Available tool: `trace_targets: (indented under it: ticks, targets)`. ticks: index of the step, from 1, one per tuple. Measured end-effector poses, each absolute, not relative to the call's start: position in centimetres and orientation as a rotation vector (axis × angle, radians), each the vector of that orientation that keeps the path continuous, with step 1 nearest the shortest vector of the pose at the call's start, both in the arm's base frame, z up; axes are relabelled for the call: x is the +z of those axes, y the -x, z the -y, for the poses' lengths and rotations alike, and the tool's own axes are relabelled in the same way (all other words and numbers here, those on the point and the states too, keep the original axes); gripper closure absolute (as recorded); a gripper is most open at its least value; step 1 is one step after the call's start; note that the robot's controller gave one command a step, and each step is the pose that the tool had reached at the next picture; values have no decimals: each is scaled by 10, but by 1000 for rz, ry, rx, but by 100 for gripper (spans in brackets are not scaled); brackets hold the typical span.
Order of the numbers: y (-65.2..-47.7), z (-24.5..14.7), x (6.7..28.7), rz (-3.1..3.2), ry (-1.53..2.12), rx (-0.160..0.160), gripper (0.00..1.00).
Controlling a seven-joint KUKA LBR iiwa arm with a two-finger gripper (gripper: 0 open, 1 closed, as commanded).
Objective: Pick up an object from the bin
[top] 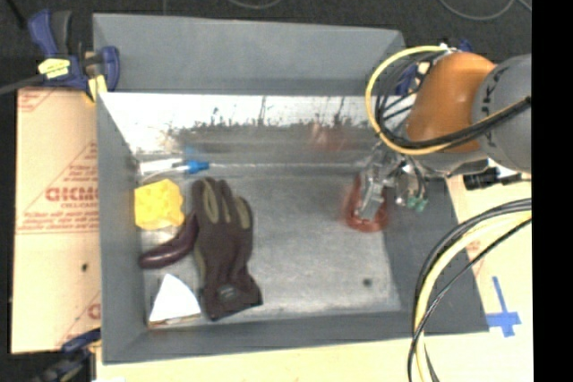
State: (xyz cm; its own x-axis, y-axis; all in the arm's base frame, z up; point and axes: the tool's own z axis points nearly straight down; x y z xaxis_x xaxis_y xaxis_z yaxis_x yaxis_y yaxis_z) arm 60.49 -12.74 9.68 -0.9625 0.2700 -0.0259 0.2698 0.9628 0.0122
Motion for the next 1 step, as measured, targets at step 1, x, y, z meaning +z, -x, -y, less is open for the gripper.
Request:
trace_targets:
  ticks: [1]
  targets:
    - [-607,118,102,-3081,-423,12,100]
